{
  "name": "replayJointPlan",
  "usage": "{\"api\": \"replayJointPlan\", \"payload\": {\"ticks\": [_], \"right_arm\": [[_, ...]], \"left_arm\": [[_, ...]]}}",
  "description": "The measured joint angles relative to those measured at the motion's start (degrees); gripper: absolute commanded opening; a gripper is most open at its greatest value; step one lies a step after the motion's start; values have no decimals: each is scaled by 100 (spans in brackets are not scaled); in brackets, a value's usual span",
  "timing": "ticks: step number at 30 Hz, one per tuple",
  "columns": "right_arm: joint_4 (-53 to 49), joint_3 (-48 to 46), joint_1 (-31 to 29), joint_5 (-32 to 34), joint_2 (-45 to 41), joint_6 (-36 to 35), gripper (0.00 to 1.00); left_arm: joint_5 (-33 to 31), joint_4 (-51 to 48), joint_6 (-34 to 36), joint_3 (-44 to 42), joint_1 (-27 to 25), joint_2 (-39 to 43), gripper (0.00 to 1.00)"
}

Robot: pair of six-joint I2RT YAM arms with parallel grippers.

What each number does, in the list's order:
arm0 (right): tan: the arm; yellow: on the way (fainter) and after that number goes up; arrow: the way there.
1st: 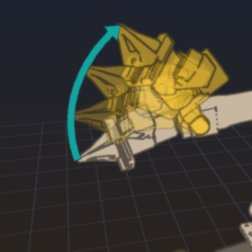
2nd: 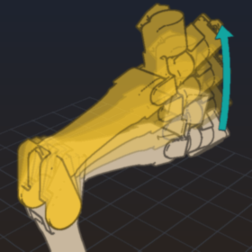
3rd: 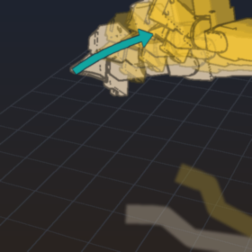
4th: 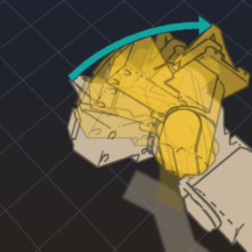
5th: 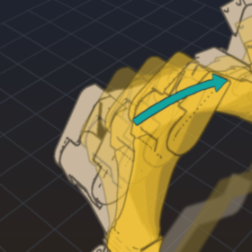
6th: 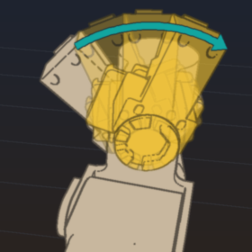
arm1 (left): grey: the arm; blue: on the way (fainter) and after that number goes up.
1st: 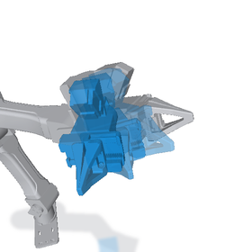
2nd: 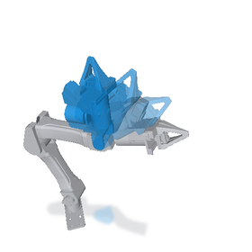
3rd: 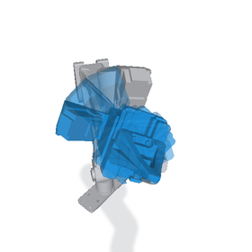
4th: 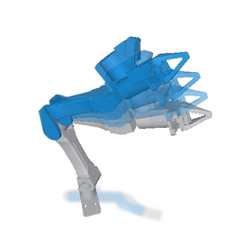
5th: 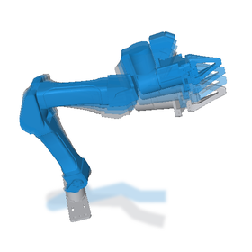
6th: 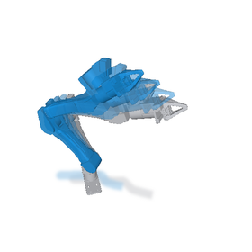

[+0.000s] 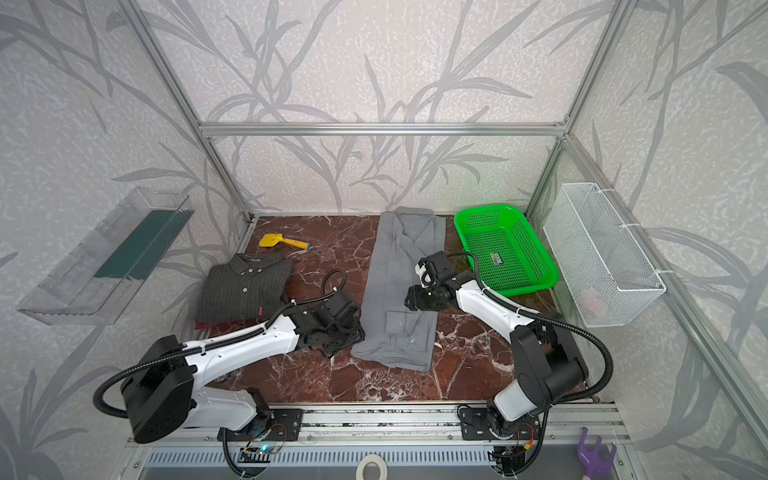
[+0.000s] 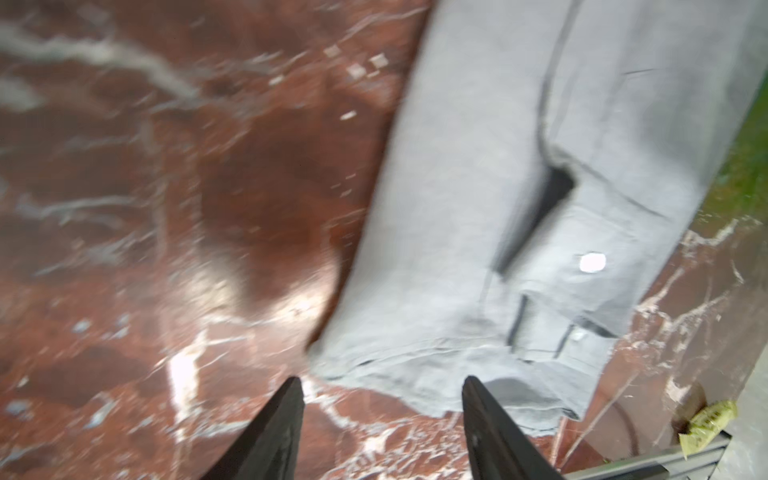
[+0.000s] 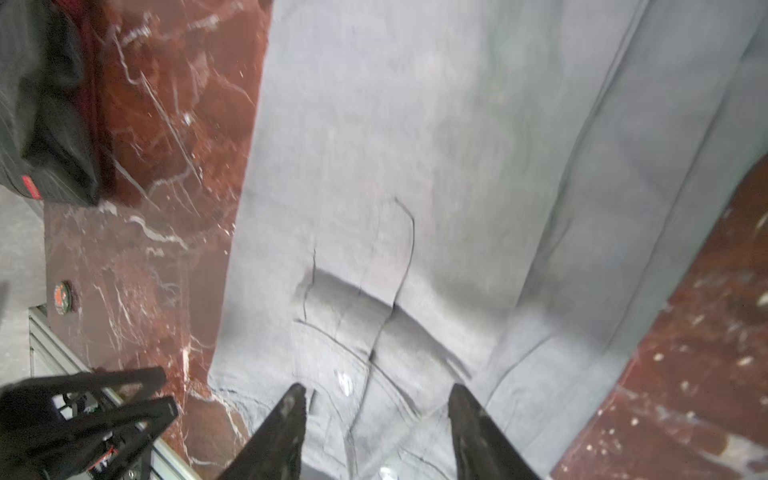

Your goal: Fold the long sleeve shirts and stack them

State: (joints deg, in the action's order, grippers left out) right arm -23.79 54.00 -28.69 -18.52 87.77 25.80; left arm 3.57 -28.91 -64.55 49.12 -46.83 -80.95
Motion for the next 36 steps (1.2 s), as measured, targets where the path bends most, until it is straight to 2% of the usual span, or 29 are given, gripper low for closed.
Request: {"api": "replayJointPlan", "payload": {"ticks": [5,9,16,27,36], "right_arm": [[92,-546,-393,-101,-205,315,55],[317,-730,-487,-214,-212,509,50],[483,-922,-496,-201,-234,697,40],[758,-992,-546,-278,-173,859,1],[761,-1274,-682,-385,-1043,1185,0]], "left_arm": [[221,133,358,608,79,-743,62],[466,275,481,754,87,-1165,62],[699,413,503,774,87,-1401,62],[730,498,503,780,94,-1440,62],[732,483,507,778,240,-1421,61]]}}
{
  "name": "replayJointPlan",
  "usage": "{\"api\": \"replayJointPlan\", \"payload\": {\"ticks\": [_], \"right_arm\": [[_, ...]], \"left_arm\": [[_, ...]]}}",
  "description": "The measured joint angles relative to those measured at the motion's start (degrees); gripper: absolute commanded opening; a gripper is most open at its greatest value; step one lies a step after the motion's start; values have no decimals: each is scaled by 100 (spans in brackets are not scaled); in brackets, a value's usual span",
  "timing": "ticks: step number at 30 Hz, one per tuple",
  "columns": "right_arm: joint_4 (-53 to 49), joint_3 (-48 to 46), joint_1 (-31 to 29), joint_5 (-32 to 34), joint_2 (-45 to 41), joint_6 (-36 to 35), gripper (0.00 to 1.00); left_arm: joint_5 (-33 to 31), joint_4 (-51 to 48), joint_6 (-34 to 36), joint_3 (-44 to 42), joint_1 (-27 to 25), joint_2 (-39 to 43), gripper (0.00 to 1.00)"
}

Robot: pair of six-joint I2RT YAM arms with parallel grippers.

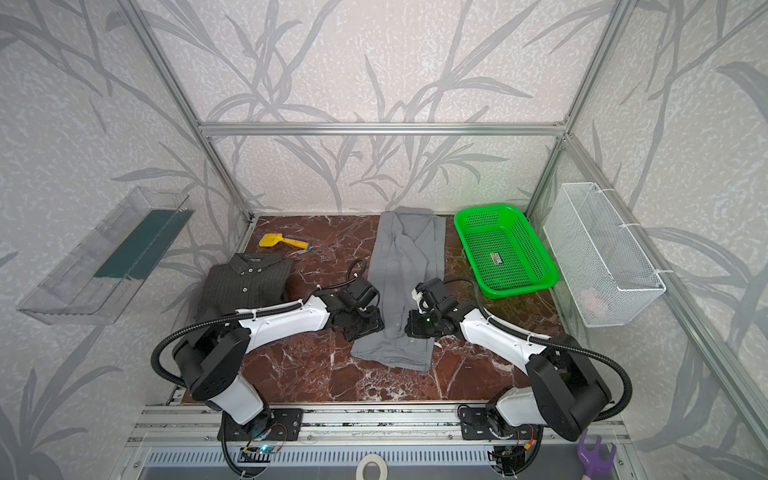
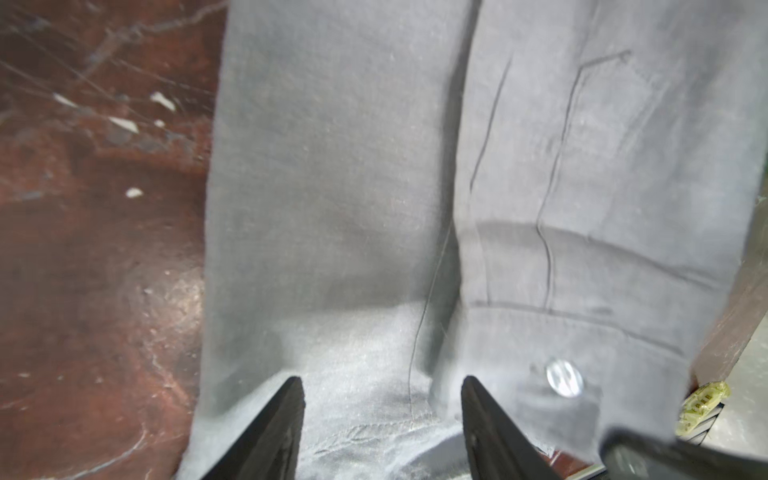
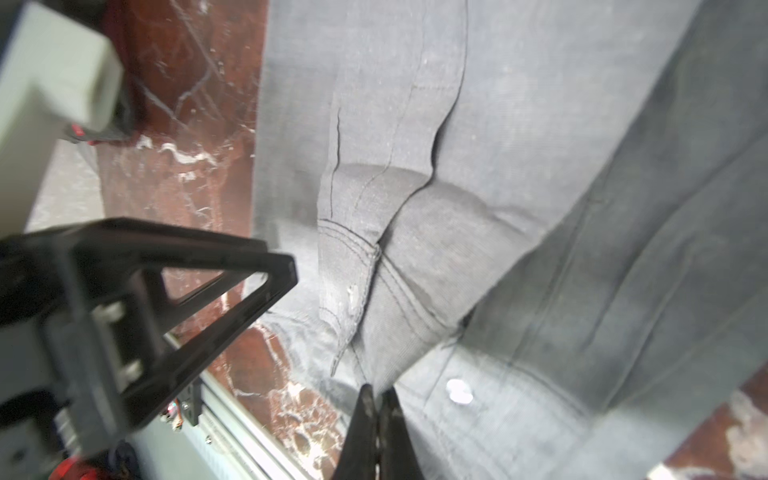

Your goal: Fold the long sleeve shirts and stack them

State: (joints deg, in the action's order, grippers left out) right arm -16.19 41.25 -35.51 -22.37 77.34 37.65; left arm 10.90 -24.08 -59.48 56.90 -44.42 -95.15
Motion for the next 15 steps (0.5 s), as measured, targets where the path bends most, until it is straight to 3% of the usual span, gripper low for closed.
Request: {"api": "replayJointPlan", "payload": {"ticks": [7,12,15], "right_arm": [[17,-391,-66,-13,-332,214,0],[184,-511,-63,-7,52,286,0],[326,-509,-39,-2,356,284,6]], "left_arm": [[0,-192,98,0,118,57,61],[44,-254,142,0,142,57,62],[96,-271,170,2,142,57,62]]}}
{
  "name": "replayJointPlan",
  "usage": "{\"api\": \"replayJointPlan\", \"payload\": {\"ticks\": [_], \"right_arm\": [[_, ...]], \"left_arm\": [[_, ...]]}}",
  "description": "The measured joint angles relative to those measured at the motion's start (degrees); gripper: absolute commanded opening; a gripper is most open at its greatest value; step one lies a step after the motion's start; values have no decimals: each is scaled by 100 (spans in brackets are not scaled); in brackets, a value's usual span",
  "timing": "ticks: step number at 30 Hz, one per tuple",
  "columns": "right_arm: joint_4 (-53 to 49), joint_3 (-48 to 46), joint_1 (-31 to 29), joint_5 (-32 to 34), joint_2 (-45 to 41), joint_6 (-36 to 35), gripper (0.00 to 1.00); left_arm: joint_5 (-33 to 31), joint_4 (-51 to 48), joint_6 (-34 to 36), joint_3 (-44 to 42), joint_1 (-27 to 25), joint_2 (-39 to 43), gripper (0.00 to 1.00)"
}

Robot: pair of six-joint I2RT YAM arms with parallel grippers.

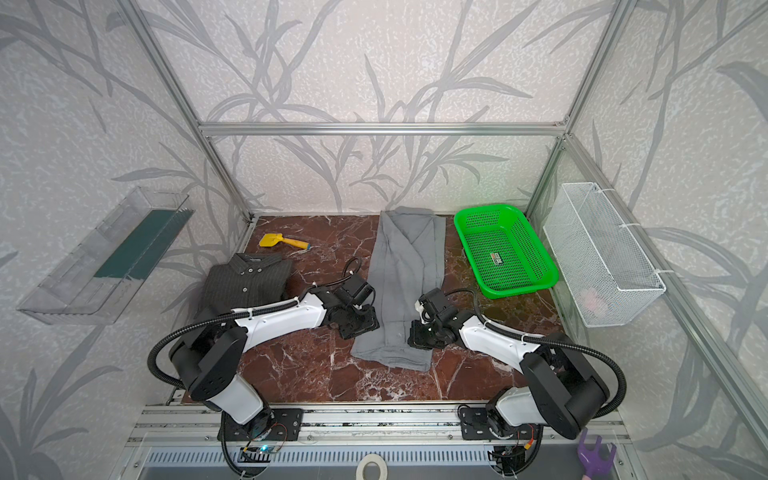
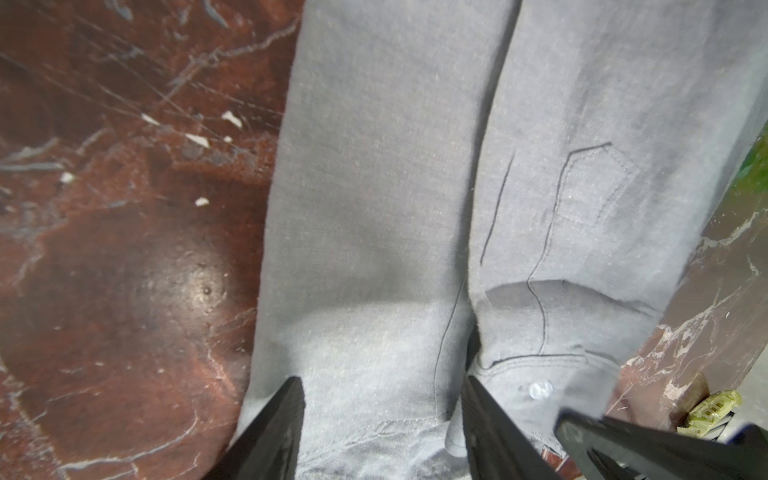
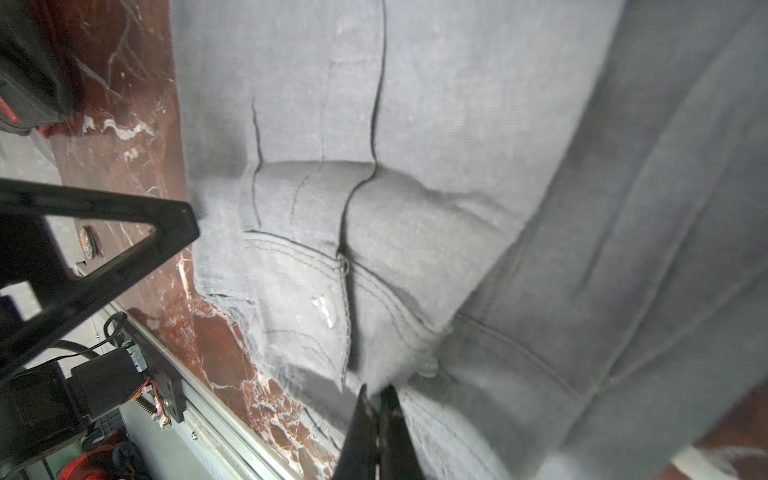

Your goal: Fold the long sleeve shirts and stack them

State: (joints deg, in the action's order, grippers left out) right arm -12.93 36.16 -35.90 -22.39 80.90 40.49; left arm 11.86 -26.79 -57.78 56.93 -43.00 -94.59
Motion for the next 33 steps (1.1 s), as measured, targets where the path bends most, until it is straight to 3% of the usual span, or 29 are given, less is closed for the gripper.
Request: {"api": "replayJointPlan", "payload": {"ticks": [8,12,16,24,33], "right_arm": [[-280,105,129,162,-74,-146,33],[-629,289,240,490,-817,-339,35],[-743,610,348,656,-1156,-553,33],[-201,802,411,164,-179,-695,30],[938,267,387,-52,570,-638,29]], "left_arm": [[50,-361,282,326,70,-22,61],[33,-675,643,907,308,-116,62],[-232,-1139,1172,2076,739,-629,62],[-754,-1961,2011,4743,1226,-2435,62],[-859,-2763,2570,8909,1423,-5132,64]]}}
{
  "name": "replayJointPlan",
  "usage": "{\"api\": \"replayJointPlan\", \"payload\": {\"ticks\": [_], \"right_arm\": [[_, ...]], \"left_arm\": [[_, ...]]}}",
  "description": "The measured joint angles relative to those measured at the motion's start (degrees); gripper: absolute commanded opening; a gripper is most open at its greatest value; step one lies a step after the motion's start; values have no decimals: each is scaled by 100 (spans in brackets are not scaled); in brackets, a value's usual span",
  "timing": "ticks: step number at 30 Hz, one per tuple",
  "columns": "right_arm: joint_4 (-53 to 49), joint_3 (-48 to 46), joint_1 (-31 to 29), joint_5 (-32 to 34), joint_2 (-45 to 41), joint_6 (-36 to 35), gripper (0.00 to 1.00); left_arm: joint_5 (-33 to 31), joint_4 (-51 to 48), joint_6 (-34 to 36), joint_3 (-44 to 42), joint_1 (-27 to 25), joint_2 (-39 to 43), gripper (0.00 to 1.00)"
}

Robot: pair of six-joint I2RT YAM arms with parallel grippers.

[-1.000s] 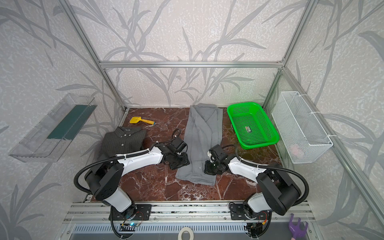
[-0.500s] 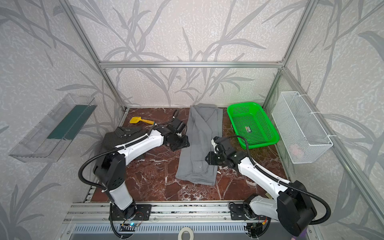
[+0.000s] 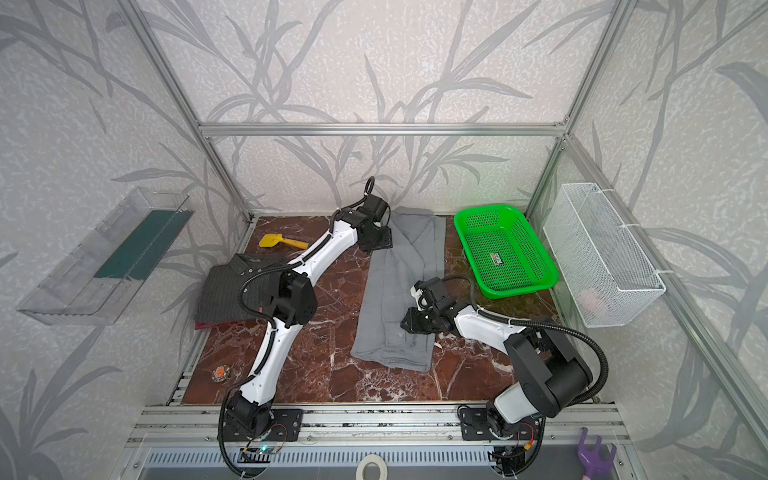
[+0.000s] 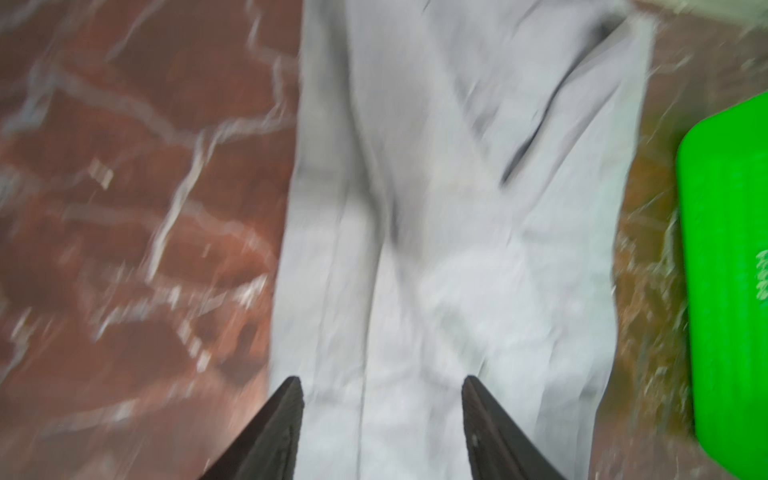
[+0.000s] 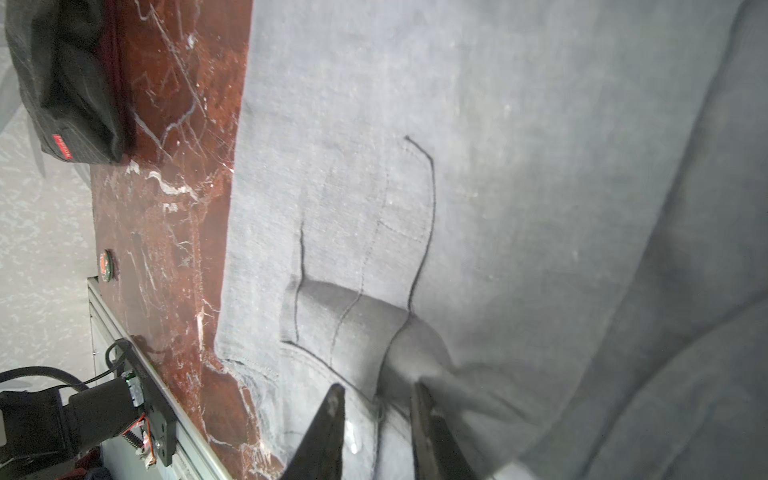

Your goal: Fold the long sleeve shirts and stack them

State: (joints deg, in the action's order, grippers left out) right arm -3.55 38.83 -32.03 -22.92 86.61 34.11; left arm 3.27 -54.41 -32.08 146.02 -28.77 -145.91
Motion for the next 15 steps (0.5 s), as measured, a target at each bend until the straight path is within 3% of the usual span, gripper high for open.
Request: {"api": "replayJointPlan", "payload": {"ticks": [3,10,15], "right_arm": [[160,-133,-26,33,94,2,29],[503,-225,-151,70,256,13,28],[452,-225,-199,105,212,13,28]], "left_arm": [[168,136,-22,688,81,-595,64],[706,870,-470,745,444,-1331,63],[831,1147,-599,876,577,-1434,63]]}}
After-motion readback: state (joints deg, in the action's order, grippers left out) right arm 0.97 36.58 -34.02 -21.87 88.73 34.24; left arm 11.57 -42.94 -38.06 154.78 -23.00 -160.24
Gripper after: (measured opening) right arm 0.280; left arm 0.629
